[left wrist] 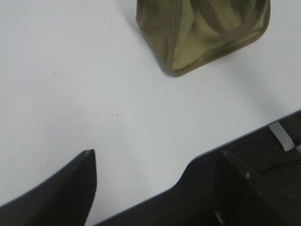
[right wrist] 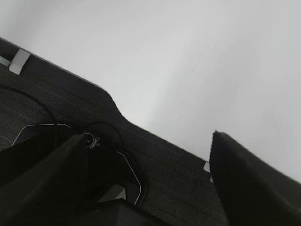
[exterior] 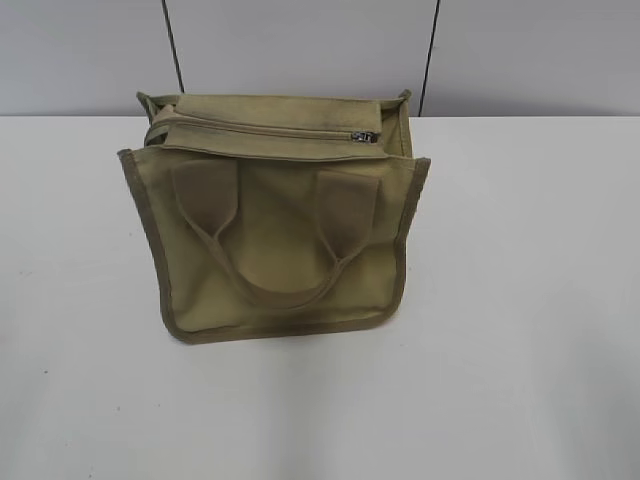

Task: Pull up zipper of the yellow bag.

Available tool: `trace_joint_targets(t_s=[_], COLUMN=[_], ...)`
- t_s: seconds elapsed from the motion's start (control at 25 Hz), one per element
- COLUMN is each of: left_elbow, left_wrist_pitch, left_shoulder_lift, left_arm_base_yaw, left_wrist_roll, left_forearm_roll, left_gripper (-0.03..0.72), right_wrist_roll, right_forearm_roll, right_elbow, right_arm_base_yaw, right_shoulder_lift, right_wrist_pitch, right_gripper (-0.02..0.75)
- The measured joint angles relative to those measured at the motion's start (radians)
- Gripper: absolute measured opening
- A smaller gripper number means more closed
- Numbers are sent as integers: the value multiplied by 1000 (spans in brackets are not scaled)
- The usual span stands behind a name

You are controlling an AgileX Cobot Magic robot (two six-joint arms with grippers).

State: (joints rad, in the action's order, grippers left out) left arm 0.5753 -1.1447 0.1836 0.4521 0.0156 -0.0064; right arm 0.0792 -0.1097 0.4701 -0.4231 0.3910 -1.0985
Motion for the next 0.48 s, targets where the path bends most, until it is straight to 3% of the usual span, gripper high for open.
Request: trace_joint_targets(t_s=[0.48], left_elbow=[-40], left_wrist_pitch=[91], left_shoulder_lift=[44], left_arm_base_yaw=[0], left_wrist_roll=[24], left_forearm_roll=[-47], left_gripper=[522], right_wrist_roll=[1], right_forearm_roll=[0], right_elbow=[-2], right_arm_base_yaw=[0], right_shoulder_lift=[0], right_wrist_pitch=[2], right_gripper=[585])
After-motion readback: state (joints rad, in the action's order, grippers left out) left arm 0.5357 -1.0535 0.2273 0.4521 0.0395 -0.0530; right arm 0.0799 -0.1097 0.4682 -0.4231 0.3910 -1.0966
